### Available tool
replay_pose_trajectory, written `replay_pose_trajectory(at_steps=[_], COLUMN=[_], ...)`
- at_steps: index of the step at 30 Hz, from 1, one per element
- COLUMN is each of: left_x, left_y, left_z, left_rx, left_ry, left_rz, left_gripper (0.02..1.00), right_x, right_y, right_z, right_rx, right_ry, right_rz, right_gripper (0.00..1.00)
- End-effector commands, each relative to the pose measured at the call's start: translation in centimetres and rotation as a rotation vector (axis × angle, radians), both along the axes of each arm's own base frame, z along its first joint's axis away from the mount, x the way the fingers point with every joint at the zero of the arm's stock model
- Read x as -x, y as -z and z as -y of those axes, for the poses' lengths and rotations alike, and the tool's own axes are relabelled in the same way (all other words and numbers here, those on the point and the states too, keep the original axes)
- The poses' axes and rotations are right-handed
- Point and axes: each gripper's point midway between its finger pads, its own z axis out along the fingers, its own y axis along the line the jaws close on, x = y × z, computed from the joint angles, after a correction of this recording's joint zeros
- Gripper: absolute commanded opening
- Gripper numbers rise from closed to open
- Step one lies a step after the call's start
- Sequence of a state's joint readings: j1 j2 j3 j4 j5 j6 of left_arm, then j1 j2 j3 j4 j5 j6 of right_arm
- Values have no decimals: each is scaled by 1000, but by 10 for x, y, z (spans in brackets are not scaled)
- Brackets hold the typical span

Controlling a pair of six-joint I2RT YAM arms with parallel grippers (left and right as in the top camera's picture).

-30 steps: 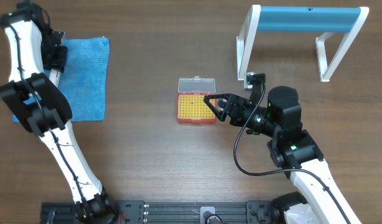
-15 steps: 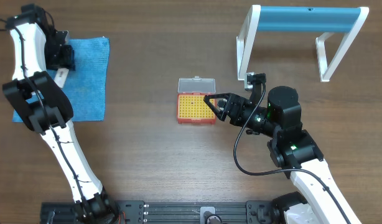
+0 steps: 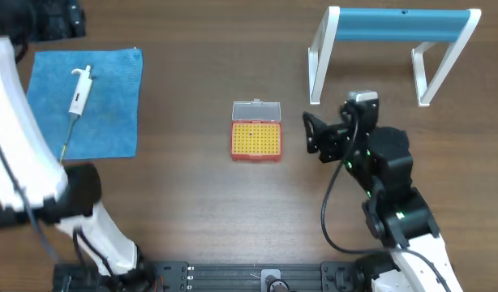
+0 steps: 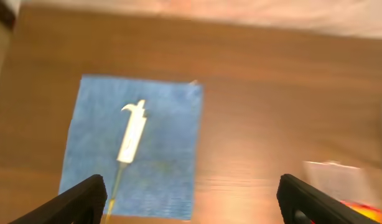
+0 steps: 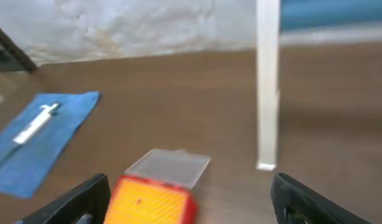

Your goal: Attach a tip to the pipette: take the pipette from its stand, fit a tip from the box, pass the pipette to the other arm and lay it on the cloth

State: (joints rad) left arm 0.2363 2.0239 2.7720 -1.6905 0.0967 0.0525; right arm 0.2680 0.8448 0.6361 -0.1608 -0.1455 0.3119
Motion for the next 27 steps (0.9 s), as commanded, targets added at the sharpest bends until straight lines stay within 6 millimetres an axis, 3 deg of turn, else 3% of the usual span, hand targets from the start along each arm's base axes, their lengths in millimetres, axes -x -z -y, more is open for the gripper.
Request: replay_pose_trajectory(at_steps=[1, 3, 4, 6, 8, 9, 11, 13, 15, 24, 25, 27], left_x=[93, 152, 183, 237, 274, 283, 290, 295, 293, 292, 290, 251], left_y=[-102, -102, -82, -26, 19, 34, 56, 74, 76, 75, 74, 54], left_z=[108, 149, 154, 150, 143, 140, 135, 131, 132, 132, 133, 129], left_rx=[97, 178, 208, 269, 315, 325, 336, 316, 316, 319, 321, 321], left_ry=[172, 244, 210, 115, 59, 54, 56, 45, 45, 46, 45, 29], left_rz=[270, 248, 183, 38, -45, -45, -1, -22, -25, -18, -12, 205], left_gripper=[890, 888, 888, 888, 888, 888, 888, 888, 888, 890, 976, 1000], right_x=[39, 72, 86, 110, 128, 132, 129, 140, 150, 150, 150, 150], right_y=[-9, -9, -13, -22, -40, -37, -6, 38, 60, 60, 60, 60], right_z=[59, 68, 72, 79, 86, 92, 97, 100, 103, 103, 103, 103], right_rx=[415, 454, 438, 406, 351, 305, 330, 395, 429, 431, 431, 431], right_ry=[116, 102, 115, 139, 184, 229, 246, 211, 192, 191, 191, 191], right_rz=[97, 117, 165, 262, 366, 330, 212, 46, -43, -46, -46, -46], right_gripper=[853, 858, 858, 858, 858, 858, 858, 860, 858, 858, 860, 860])
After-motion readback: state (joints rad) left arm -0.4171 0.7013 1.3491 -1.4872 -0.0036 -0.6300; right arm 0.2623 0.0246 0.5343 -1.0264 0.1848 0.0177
